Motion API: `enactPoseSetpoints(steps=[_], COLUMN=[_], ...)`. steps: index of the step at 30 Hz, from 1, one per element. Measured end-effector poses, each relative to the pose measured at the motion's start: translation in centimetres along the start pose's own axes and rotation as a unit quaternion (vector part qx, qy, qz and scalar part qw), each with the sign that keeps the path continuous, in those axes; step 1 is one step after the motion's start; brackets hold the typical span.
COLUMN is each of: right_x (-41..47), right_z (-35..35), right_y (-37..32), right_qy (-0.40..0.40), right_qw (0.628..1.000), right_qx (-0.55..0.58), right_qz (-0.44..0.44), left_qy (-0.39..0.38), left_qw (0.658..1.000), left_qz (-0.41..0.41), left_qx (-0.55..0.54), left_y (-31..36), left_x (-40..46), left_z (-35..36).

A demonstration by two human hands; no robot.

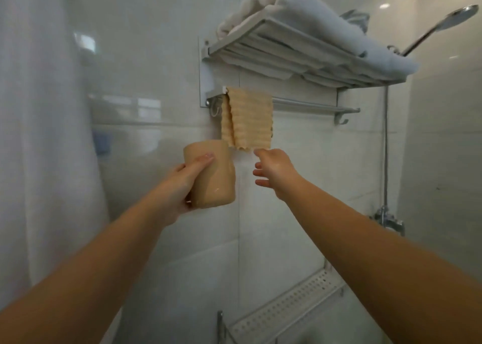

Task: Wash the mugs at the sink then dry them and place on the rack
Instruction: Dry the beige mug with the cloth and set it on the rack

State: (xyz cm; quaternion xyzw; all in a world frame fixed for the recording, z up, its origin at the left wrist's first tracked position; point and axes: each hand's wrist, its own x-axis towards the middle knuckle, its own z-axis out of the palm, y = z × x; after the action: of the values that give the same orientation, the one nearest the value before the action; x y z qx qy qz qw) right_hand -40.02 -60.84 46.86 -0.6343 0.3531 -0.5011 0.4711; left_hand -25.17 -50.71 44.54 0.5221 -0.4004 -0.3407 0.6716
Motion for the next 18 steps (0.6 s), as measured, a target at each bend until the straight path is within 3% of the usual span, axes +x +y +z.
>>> enactPoseSetpoints(steps=[3, 7, 12, 15, 18], right_x=[3.8, 6.1, 7.1, 6.5, 4.5], right_z=[-0.4, 1.5, 2.3, 1.2, 0.2], right_y=[-1.2, -3.2, -4.2, -4.0, -2.6], right_qy=[0.086, 0.112, 0.139, 0.13, 0.063], right_qw=[0.978, 0.921, 0.86, 0.878, 0.896], right_qx=[-0.084, -0.208, -0.334, -0.29, -0.258], right_qz=[-0.169, -0.31, -0.36, -0.358, -0.356], left_qy=[0.04, 0.099, 0.139, 0.143, 0.131], left_qw=[0.999, 0.993, 0.986, 0.985, 0.987], left_qz=[0.018, 0.044, 0.063, 0.074, 0.068], left_qx=[0.013, 0.045, 0.064, 0.067, 0.06], left_y=[1.2, 2.5, 3.2, 2.9, 2.6], left_x=[1.7, 2.9, 3.6, 3.6, 3.4], left_z=[1.6, 2.3, 2.5, 2.2, 2.0])
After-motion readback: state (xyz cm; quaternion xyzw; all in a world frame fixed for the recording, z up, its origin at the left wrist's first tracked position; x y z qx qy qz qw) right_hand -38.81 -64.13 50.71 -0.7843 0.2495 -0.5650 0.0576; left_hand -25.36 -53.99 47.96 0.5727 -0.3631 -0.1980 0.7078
